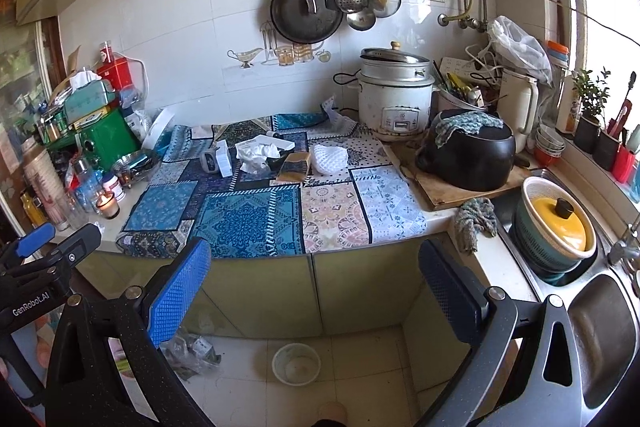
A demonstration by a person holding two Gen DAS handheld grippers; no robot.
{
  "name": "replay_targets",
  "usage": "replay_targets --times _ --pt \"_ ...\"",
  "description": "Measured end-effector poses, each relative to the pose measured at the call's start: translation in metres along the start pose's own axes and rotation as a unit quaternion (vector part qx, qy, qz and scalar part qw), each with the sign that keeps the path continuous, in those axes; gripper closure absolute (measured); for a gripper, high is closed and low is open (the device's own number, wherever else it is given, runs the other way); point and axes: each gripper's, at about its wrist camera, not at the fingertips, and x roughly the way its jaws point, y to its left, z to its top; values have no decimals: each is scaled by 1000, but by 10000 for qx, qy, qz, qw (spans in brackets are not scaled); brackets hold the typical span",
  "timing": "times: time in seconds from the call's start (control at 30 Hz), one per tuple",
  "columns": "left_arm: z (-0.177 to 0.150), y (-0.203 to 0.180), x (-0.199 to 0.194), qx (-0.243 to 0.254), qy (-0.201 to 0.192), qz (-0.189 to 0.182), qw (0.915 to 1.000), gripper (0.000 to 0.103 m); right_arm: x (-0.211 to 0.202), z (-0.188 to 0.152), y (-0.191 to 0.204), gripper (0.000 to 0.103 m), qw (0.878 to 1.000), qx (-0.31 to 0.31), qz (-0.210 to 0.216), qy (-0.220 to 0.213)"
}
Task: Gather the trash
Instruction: 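Grasp the white foam fruit net with the right gripper while the left gripper approaches the white tray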
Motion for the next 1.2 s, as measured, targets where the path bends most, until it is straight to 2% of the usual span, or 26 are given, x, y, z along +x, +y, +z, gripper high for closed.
replay_targets --times 0.2,0.43,0.63,0.83,0.93,1.03,1.2 --pt "42 -18 88 -77 459 33 9989 0 67 40 -26 0 9996 5 157 241" --pt "76 -13 193 -645 821 229 9943 0 153 73 -45 0 9977 -6 316 606" --pt "95 6 268 -730 984 669 9902 0 225 87 -52 0 9937 64 191 1099" --pt "110 40 342 -889 1178 625 9871 1 284 97 -52 0 9897 267 -1 1404" --pt "118 56 378 -928 1286 406 9865 11 312 104 -51 0 9883 450 -203 1441" --pt "126 71 417 -911 1584 259 9828 22 342 111 -51 0 9839 690 -438 1590" --pt "128 89 465 -870 1930 168 9772 30 391 120 -58 2 9740 1152 -517 1883"
